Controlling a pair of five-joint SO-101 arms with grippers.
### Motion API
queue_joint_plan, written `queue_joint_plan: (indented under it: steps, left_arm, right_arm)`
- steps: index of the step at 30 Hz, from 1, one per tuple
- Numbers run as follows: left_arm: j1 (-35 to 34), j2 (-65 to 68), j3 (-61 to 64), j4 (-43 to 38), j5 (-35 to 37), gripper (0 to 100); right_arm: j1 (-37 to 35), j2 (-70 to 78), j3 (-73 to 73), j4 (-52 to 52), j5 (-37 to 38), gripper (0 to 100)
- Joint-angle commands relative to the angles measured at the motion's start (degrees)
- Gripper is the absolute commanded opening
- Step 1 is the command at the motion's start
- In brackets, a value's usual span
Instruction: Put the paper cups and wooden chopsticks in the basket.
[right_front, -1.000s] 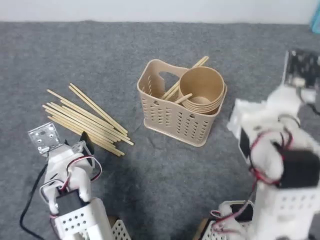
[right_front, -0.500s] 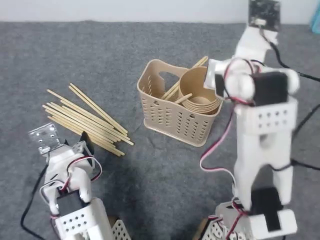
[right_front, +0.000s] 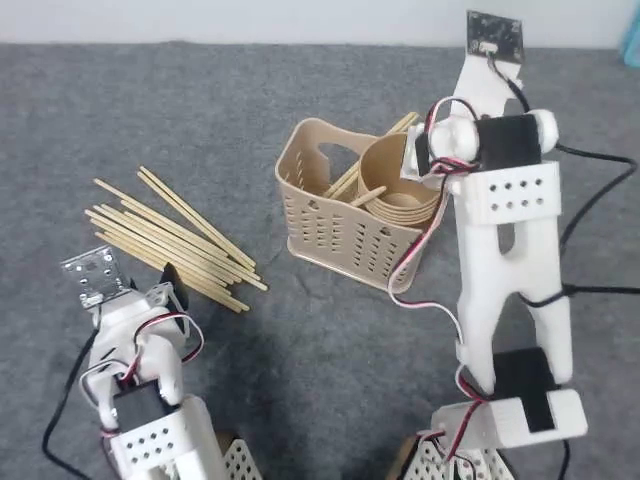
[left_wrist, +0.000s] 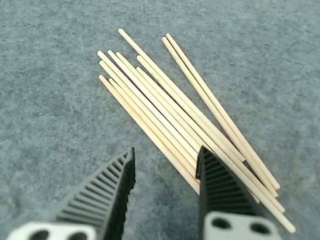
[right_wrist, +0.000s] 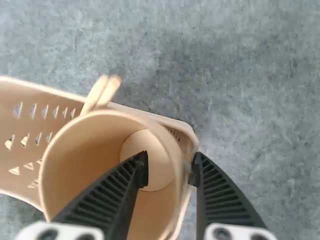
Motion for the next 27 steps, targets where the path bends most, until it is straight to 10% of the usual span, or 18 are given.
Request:
queue_joint_plan:
  steps: [1,27]
  left_arm:
    - [-0.4,-0.8,-0.1,0.4,-0.8,19]
    - [-0.5,-0.8,0.0,0.3,-0.8,19]
  right_arm:
    - [0.6,2.2,1.5,2.2,-0.6,16.1]
    - [0.7,13.1,1.8,-15.2,1.8,0.9]
